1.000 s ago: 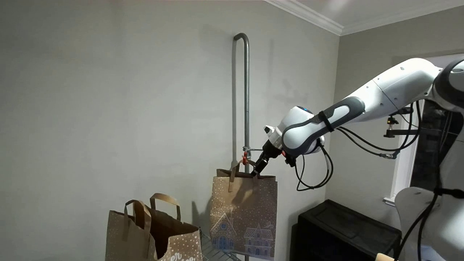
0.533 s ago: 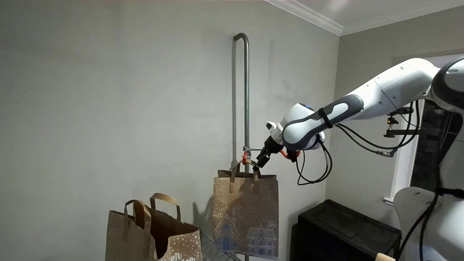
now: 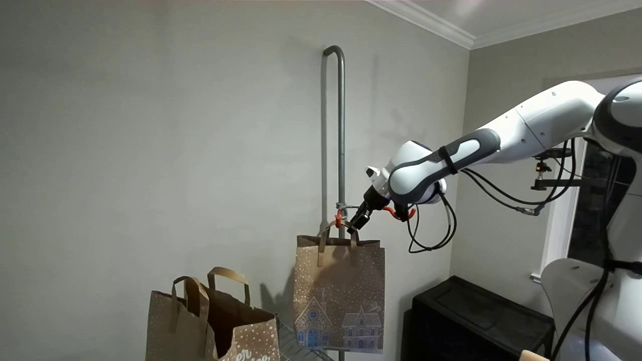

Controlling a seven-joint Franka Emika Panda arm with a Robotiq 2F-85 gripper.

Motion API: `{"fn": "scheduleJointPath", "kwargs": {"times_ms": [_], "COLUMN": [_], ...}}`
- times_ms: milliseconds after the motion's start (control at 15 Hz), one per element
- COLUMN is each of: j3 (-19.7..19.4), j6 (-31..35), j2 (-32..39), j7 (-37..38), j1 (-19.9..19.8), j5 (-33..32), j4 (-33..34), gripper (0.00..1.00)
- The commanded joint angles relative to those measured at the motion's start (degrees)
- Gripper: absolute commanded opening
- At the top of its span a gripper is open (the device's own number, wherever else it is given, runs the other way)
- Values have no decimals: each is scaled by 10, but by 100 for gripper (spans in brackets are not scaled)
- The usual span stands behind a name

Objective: Remove the paper bags from the stand and put them on the topmost shelf of the rack.

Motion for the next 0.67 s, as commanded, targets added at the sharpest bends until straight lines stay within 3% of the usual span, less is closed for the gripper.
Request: {"fn": "scheduleJointPath", "kwargs": {"times_ms": [0,200,400,467,600], "j3": [-27,-48,-62,-68,-77], "j6": [-14,-19,-13,-11,-11], "j2": [6,11,12,11,9], "j7": [-33,-32,-25,-25,-24], "j1": [31,57,78,85,96], "j5": [19,22,16,18,15], "j4": [15,23,20,20,19], "gripper": [39,75,93,54,53]}}
